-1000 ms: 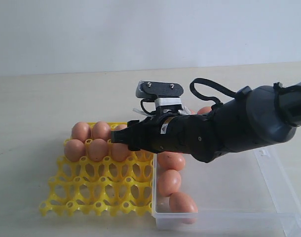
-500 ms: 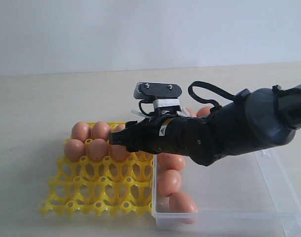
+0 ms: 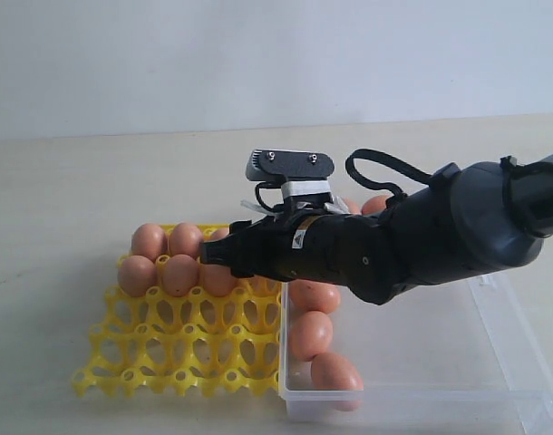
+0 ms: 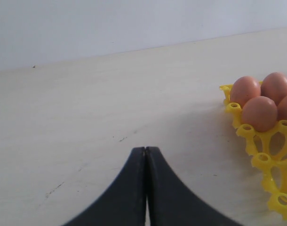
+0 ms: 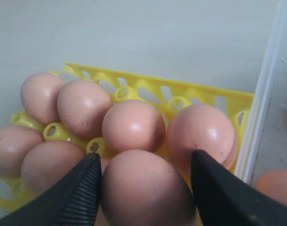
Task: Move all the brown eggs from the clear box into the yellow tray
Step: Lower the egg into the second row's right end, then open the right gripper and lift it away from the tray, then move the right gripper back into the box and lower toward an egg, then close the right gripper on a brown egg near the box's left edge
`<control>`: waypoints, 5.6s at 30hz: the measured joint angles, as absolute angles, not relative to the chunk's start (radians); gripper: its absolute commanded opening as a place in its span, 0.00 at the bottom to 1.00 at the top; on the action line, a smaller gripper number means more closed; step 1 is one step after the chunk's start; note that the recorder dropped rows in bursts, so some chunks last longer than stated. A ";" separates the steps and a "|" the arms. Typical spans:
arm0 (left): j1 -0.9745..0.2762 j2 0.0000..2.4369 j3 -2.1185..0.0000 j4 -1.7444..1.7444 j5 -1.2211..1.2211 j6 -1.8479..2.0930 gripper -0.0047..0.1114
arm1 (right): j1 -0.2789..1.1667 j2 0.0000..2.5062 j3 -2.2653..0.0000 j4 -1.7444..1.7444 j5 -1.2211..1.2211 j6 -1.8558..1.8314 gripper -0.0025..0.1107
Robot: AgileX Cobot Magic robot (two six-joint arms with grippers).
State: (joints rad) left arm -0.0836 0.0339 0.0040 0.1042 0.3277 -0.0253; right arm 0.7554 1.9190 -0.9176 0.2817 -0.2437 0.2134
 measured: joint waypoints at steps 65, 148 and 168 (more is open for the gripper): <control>-0.084 0.034 0.004 0.104 0.328 -0.025 0.04 | 0.493 1.851 -1.404 0.000 0.830 -0.056 0.60; -0.084 0.034 0.004 0.104 0.328 -0.025 0.04 | 0.520 2.145 -1.420 0.000 0.737 -0.329 0.46; -0.084 0.034 0.004 0.104 0.328 -0.025 0.04 | 0.520 2.137 -1.415 0.011 0.730 -0.318 0.02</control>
State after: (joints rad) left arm -0.0836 0.0339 0.0040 0.1042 0.3277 -0.0253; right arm 0.5204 2.1366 -1.4153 0.0109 0.7303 -0.3184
